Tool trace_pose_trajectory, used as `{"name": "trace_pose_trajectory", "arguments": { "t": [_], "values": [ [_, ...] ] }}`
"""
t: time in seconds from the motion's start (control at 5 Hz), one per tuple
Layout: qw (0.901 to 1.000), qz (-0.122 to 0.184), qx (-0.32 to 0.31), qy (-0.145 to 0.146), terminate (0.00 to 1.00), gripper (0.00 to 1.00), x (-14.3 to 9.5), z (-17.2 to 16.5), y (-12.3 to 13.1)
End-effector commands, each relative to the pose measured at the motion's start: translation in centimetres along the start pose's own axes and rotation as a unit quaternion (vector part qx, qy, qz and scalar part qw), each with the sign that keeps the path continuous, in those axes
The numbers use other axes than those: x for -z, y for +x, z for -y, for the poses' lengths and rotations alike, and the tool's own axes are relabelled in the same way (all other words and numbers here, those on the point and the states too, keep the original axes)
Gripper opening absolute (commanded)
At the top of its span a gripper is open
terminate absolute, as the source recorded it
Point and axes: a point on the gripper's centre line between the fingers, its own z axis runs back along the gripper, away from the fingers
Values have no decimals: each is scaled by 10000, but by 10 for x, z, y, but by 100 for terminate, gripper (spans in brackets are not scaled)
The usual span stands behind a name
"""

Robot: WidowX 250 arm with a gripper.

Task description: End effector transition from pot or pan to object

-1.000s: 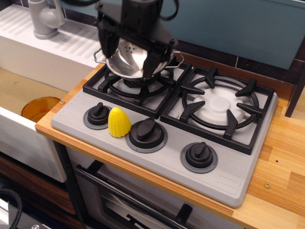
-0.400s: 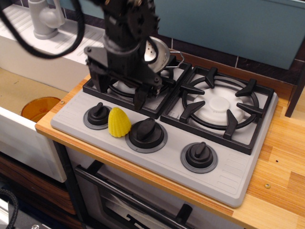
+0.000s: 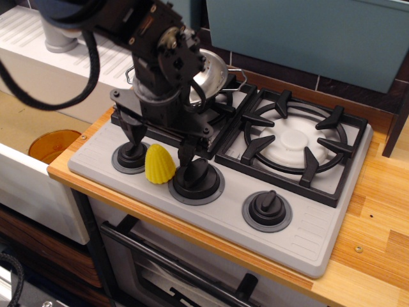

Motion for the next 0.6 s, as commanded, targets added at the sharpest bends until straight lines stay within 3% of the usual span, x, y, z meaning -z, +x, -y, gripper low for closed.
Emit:
{"name": "trace_pose_trajectory", "arguments": {
  "t": [0.0, 0.2, 0.4],
  "values": [
    [9994, 115, -320, -99, 0, 100, 7, 14, 5],
    [9992, 105, -355, -141, 0, 100, 8, 18, 3],
    [9987, -29, -502, 73, 100, 100, 3, 25, 3]
  ]
}}
